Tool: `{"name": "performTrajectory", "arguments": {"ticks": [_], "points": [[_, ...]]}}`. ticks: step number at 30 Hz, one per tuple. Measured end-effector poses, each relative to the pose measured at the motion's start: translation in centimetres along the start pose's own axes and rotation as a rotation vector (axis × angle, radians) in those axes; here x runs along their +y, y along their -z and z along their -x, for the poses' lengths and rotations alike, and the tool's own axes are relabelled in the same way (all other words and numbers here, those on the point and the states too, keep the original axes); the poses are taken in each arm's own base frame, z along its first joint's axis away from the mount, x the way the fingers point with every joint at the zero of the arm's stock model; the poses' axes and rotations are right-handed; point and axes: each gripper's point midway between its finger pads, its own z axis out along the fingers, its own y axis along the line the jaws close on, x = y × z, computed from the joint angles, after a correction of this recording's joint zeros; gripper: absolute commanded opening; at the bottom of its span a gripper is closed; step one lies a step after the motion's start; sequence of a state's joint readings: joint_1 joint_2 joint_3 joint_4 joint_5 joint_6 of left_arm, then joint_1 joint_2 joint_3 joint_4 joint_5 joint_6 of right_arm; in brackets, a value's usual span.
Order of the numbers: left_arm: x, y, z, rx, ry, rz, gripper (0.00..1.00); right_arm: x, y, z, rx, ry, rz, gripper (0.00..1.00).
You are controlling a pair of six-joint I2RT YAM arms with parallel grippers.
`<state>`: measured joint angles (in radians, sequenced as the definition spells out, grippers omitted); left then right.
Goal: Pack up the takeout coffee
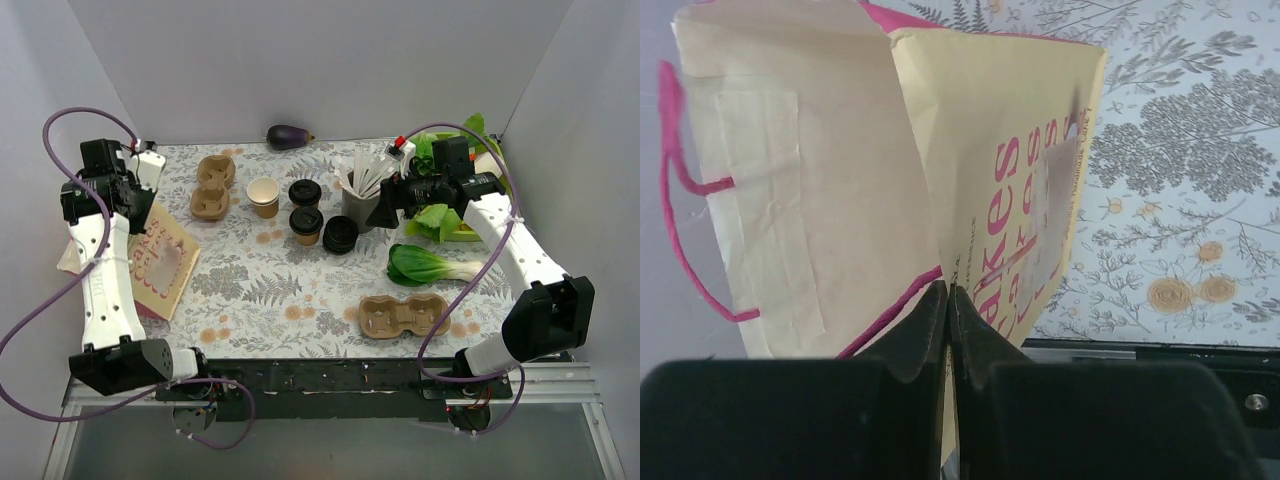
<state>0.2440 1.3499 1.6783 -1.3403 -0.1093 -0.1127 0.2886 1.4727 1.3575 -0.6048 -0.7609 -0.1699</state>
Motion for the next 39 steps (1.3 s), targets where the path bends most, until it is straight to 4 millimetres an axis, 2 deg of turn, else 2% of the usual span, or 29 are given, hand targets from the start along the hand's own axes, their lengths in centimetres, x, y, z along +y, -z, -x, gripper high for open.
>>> {"name": "performTrajectory", "arguments": {"ticks": [6, 12, 14, 17, 21, 25, 31, 36, 39], "points": [[-3.8, 3.1, 0.9, -0.165, -0.123, -0.116, 0.0, -0.3, -0.1, 0.3, 0.003, 0.005, -0.002, 0.88], [-9.6, 6.8, 4.6, -0.379, -0.223, -0.342, 0.0, -0.8, -0.5, 0.4, 0.014, 0.005, -0.001, 0.88], [-12.4, 7.6, 6.2, -0.42, -0.257, -0.441, 0.0, -1.0, -0.7, 0.2, 0.022, -0.001, -0.002, 0.88], [-16.2, 7.3, 7.0, -0.404, -0.302, -0.577, 0.0, -1.2, -0.8, 0.0, 0.031, -0.002, -0.009, 0.89], [-18.7, 6.5, 6.8, -0.356, -0.359, -0.629, 0.0, -1.5, -0.7, -0.1, 0.035, 0.01, -0.024, 0.89], [-19.2, 6.5, 6.7, -0.346, -0.4, -0.613, 0.0, -1.6, -0.5, -0.3, 0.035, 0.018, -0.043, 0.89], [-17.3, 6.1, 6.4, -0.371, -0.504, -0.501, 0.0, -1.1, 0.2, -0.5, 0.028, 0.038, -0.058, 0.9], [-16.9, 8.5, 5.2, -0.485, -0.628, -0.498, 0.0, -1.2, 0.2, -0.7, 0.035, 0.045, -0.057, 0.9], [-17.8, 9.8, 5.0, -0.542, -0.657, -0.547, 0.0, -1.6, -0.2, -1.0, 0.046, 0.036, -0.055, 0.9]]}}
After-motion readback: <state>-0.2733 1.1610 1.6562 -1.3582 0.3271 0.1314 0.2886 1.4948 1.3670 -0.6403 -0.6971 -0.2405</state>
